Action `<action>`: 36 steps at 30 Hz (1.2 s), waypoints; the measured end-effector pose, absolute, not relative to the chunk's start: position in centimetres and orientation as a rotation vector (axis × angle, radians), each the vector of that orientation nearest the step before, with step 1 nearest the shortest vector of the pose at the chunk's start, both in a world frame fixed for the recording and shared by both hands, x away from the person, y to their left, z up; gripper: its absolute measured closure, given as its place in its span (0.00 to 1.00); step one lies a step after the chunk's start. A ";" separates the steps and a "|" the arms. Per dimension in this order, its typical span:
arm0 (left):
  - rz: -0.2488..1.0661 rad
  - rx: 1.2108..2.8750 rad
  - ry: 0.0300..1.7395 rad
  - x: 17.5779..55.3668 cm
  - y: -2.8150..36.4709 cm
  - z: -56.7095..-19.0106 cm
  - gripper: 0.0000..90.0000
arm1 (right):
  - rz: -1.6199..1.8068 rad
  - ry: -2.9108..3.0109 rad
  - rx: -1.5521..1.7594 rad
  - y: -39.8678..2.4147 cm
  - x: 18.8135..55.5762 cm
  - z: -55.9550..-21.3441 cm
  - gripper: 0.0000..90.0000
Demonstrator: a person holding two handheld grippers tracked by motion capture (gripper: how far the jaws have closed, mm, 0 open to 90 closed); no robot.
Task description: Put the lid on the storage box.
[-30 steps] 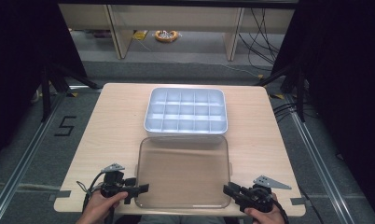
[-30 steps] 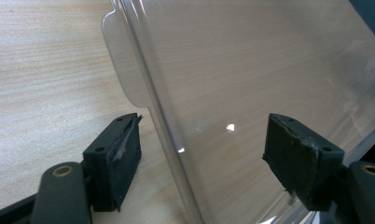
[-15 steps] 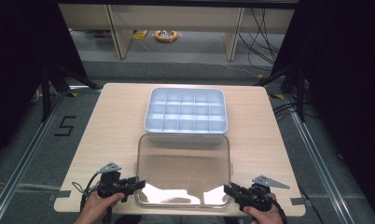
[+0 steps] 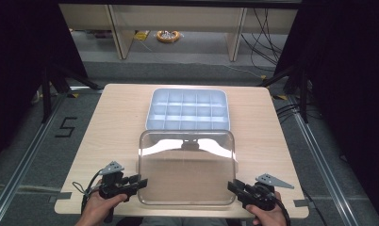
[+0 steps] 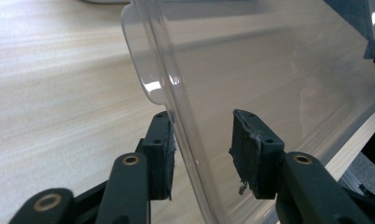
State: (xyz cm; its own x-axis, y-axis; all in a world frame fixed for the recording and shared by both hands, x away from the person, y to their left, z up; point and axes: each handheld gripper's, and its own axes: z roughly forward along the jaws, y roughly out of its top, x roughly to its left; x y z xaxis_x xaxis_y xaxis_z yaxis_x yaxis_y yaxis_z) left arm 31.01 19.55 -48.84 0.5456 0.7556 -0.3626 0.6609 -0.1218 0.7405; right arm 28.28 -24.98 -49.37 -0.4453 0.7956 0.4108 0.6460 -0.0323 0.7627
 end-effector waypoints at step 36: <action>0.222 1.746 1.180 37.2 19.0 -44.7 0.65 | 1.444 1.998 1.532 -24.2 35.0 -46.5 0.67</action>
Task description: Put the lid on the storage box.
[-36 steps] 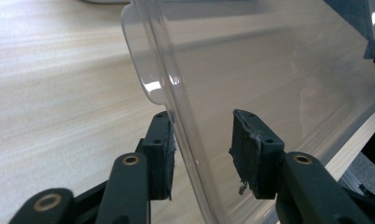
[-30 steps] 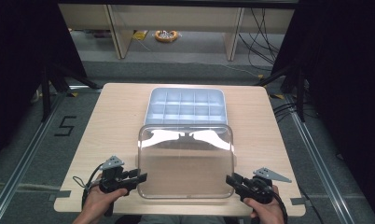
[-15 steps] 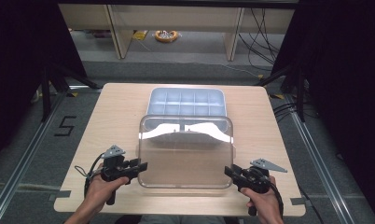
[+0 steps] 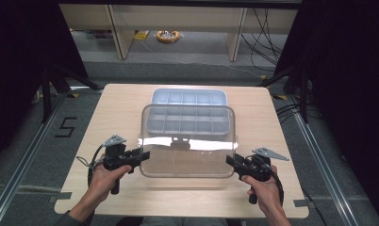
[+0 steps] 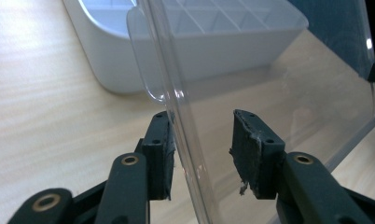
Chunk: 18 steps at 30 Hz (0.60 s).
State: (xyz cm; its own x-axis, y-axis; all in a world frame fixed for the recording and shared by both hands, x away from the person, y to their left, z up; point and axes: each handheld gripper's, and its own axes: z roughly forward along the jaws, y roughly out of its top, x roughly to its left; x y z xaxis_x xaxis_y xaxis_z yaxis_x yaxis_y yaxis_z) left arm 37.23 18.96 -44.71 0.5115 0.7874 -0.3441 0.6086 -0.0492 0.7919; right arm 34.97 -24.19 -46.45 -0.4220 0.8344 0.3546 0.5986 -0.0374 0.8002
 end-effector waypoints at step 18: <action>0.257 1.680 1.229 41.0 18.7 -42.5 0.64 | 1.437 1.930 1.534 -23.6 38.8 -44.4 0.68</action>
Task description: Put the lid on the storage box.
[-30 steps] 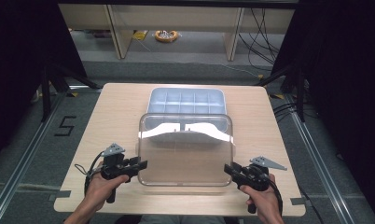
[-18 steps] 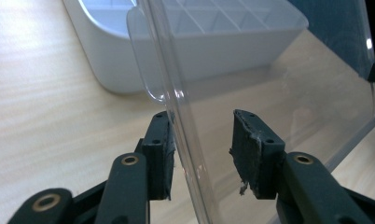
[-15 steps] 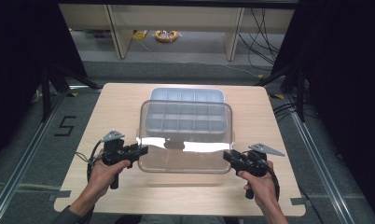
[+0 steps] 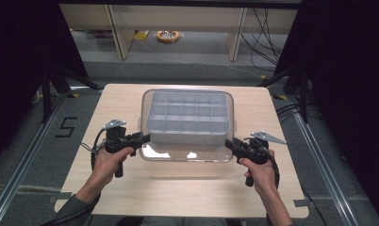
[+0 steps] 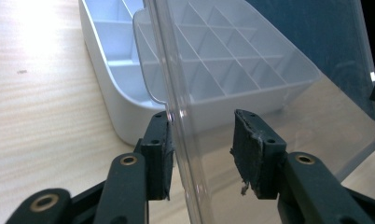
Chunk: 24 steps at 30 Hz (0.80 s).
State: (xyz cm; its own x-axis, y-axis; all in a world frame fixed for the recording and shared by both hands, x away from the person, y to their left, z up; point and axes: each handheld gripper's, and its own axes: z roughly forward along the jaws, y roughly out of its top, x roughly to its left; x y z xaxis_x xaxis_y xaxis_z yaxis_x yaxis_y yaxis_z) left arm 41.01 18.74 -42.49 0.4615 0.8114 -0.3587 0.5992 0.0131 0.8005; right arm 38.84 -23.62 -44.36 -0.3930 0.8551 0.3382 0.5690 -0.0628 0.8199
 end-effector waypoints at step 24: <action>0.249 1.619 1.326 48.5 17.2 -40.7 0.62 | 1.452 1.807 1.605 -23.5 45.0 -42.4 0.67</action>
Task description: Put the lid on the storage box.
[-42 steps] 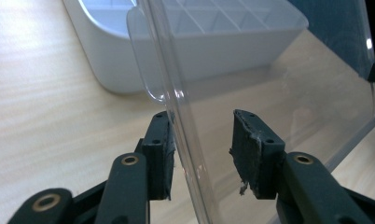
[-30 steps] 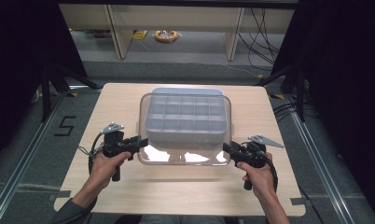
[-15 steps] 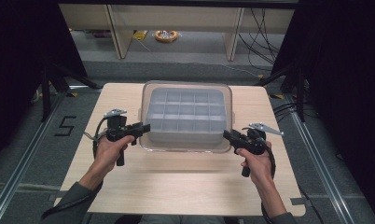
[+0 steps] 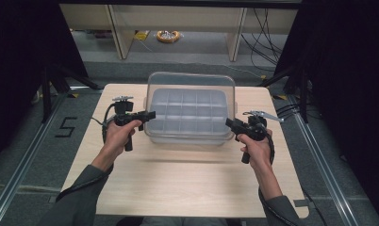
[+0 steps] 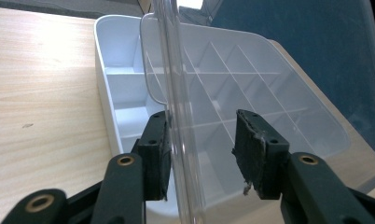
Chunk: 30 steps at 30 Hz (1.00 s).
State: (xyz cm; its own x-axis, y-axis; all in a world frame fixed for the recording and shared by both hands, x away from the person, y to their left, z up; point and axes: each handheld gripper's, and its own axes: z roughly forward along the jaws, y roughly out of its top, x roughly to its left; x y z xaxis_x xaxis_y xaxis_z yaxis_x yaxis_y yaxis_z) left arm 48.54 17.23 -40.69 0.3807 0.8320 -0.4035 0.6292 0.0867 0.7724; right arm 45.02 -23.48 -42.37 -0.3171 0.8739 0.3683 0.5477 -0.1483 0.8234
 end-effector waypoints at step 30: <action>0.236 1.620 1.436 52.4 16.8 -43.3 0.60 | 1.360 1.795 1.706 -22.4 49.5 -44.3 0.65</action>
State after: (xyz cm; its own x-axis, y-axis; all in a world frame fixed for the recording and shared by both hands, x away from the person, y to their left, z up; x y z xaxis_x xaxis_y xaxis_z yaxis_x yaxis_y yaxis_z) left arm 52.39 16.80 -43.33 0.2989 0.8594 -0.4148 0.6810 0.1124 0.7236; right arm 49.48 -22.42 -44.26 -0.2390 0.8980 0.3693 0.5985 -0.1633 0.7843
